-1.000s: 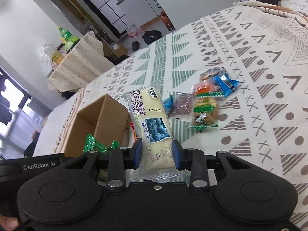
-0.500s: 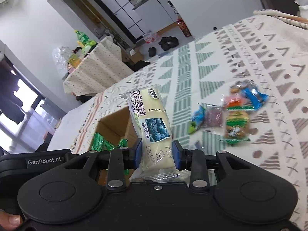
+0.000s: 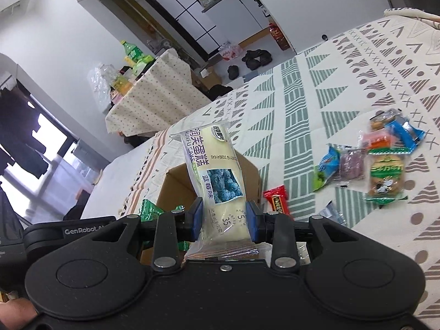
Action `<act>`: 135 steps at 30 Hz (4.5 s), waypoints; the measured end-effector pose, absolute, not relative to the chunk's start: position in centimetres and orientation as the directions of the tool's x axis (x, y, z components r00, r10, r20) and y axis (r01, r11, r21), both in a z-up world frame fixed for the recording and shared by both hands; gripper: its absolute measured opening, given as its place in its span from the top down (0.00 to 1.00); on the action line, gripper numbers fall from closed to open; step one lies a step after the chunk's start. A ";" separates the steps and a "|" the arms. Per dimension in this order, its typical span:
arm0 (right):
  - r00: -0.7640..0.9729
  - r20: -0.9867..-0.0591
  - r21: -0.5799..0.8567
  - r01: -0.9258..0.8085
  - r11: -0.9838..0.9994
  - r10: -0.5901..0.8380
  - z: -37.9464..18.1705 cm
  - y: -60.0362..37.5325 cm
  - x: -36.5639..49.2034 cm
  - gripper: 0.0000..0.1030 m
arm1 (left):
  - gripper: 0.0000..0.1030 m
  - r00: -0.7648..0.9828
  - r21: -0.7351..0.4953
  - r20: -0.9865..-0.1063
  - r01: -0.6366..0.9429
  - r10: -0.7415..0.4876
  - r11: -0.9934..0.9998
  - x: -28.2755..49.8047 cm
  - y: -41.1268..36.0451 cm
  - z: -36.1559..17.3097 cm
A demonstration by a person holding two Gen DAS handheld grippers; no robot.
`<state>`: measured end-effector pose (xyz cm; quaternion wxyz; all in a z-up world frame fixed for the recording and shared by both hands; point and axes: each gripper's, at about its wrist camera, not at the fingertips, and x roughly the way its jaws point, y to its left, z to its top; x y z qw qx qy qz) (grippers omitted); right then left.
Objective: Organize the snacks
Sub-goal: 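Carry both snacks over the box and open both grippers to drop them, then move both tools back over the remaining snacks beside the box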
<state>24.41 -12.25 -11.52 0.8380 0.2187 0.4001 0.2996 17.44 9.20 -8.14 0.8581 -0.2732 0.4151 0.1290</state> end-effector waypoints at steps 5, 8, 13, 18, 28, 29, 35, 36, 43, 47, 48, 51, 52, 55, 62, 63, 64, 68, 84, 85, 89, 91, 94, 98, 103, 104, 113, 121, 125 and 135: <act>0.483 -0.549 0.595 -0.346 0.725 0.682 -11.8 -10.9 24.2 0.69 | 0.78 0.606 -0.364 -0.795 -0.449 -0.022 0.816 17.3 10.0 -9.3; 0.475 -0.556 0.587 -0.356 0.727 0.682 -11.8 -10.1 24.0 0.69 | 0.74 0.576 -0.340 -0.817 -0.461 -0.015 0.820 17.4 10.4 -10.0; 0.467 -0.572 0.572 -0.362 0.736 0.674 -12.1 -8.8 23.8 0.69 | 0.56 0.545 -0.316 -0.839 -0.504 0.012 0.804 17.0 11.7 -10.3; 0.471 -0.575 0.567 -0.361 0.741 0.669 -12.2 -8.0 23.7 0.69 | 0.46 0.547 -0.315 -0.837 -0.506 0.017 0.803 16.5 12.3 -10.0; 0.520 -0.559 0.516 -0.392 0.761 0.646 -11.1 -8.2 22.6 0.41 | 0.24 0.528 -0.270 -0.848 -0.513 0.052 0.815 16.0 11.6 -9.3; 0.523 -0.564 0.505 -0.393 0.768 0.639 -11.0 -8.4 22.6 0.39 | 0.23 0.526 -0.266 -0.849 -0.512 0.053 0.817 15.9 11.5 -9.2; 0.522 -0.589 0.480 -0.389 0.787 0.617 -10.7 -9.8 22.0 0.25 | 0.18 0.512 -0.228 -0.855 -0.502 0.074 0.834 15.6 10.0 -8.6; 0.522 -0.591 0.477 -0.389 0.788 0.615 -10.7 -10.2 21.8 0.24 | 0.16 0.511 -0.221 -0.856 -0.501 0.080 0.837 15.6 9.8 -8.5; 0.528 -0.596 0.459 -0.394 0.796 0.605 -9.7 -12.3 21.2 0.20 | 0.07 0.526 -0.189 -0.844 -0.473 0.104 0.860 15.4 7.7 -7.5; 0.525 -0.604 0.448 -0.398 0.801 0.599 -9.1 -13.5 21.2 0.17 | 0.00 0.543 -0.181 -0.832 -0.461 0.115 0.869 15.2 6.5 -6.9; 0.529 -0.601 0.448 -0.399 0.800 0.600 -9.0 -13.8 21.2 0.14 | 0.00 0.546 -0.184 -0.830 -0.457 0.111 0.870 15.2 6.3 -6.7; 0.540 -0.597 0.444 -0.394 0.805 0.593 -8.8 -14.8 21.2 0.12 | 0.00 0.554 -0.185 -0.825 -0.446 0.108 0.876 15.1 5.5 -6.4; 0.542 -0.596 0.446 -0.391 0.805 0.593 -8.7 -15.1 21.2 0.12 | 0.00 0.557 -0.182 -0.823 -0.443 0.110 0.878 15.1 5.2 -6.3; 0.545 -0.589 0.454 -0.389 0.802 0.597 -8.4 -16.1 21.3 0.10 | 0.00 0.569 -0.166 -0.813 -0.433 0.126 0.886 14.9 4.3 -5.9; 0.560 -0.580 0.441 -0.395 0.806 0.592 -7.7 -18.1 21.3 0.05 | 0.00 0.610 -0.190 -0.785 -0.399 0.105 0.897 14.7 2.4 -5.2; 0.558 -0.581 0.441 -0.396 0.805 0.592 -7.6 -18.4 21.3 0.05 | 0.00 0.614 -0.192 -0.783 -0.393 0.101 0.899 14.7 2.1 -5.1; 0.558 -0.581 0.440 -0.396 0.806 0.592 -7.6 -18.8 21.4 0.05 | 0.00 0.615 -0.191 -0.783 -0.385 0.097 0.903 14.8 1.8 -5.0; 0.568 -0.584 0.432 -0.388 0.814 0.580 -7.3 -20.0 21.5 0.03 | 0.00 0.613 -0.190 -0.786 -0.362 0.079 0.913 15.0 0.7 -4.9; 0.576 -0.591 0.456 -0.338 0.823 0.564 -8.7 -23.8 23.8 0.00 | 0.00 0.565 -0.162 -0.820 -0.382 0.091 0.910 16.6 -1.6 -5.7; 0.570 -0.606 0.457 -0.321 0.830 0.554 -9.0 -23.8 24.2 0.00 | 0.00 0.564 -0.163 -0.821 -0.383 0.090 0.909 16.7 -1.7 -5.8; 0.558 -0.621 0.455 -0.314 0.833 0.550 -9.8 -23.9 25.2 0.00 | 0.01 0.556 -0.148 -0.825 -0.381 0.098 0.912 17.6 -2.4 -6.3; 0.555 -0.623 0.458 -0.311 0.832 0.551 -9.9 -24.0 25.7 0.00 | 0.01 0.553 -0.142 -0.827 -0.385 0.105 0.912 18.0 -2.6 -6.5; 0.547 -0.628 0.469 -0.301 0.830 0.553 -10.3 -24.3 26.4 0.00 | 0.01 0.550 -0.140 -0.829 -0.382 0.103 0.914 18.6 -3.0 -7.0; 0.530 -0.625 0.494 -0.300 0.816 0.573 -10.6 -24.5 27.1 0.00 | 0.02 0.553 -0.154 -0.829 -0.375 0.088 0.914 19.4 -3.4 -7.7; 0.532 -0.638 0.480 -0.291 0.828 0.557 -10.9 -24.9 27.9 0.01 | 0.06 0.559 -0.188 -0.828 -0.355 0.046 0.916 20.3 -4.3 -8.8; 0.530 -0.643 0.479 -0.284 0.831 0.552 -11.1 -25.0 28.2 0.01 | 0.08 0.555 -0.192 -0.831 -0.349 0.037 0.917 20.5 -4.5 -9.0; 0.507 -0.680 0.445 -0.289 0.847 0.530 -12.1 -25.0 29.5 0.02 | 0.09 0.504 -0.225 -0.864 -0.382 -0.003 0.896 22.0 -5.5 -12.5; 0.466 -0.712 0.433 -0.297 0.851 0.525 -13.6 -24.4 30.4 0.05 | 0.09 0.451 -0.222 -0.893 -0.447 0.003 0.867 23.2 -5.7 -15.8; 0.441 -0.738 0.416 -0.298 0.859 0.510 -14.5 -24.0 31.1 0.07 | 0.09 0.432 -0.213 -0.902 -0.474 0.015 0.855 24.0 -5.7 -17.3; 0.384 -0.776 0.416 -0.286 0.863 0.501 -17.1 -22.7 32.7 0.14 | 0.17 0.386 -0.191 -0.922 -0.527 0.033 0.828 25.4 -5.5 -20.2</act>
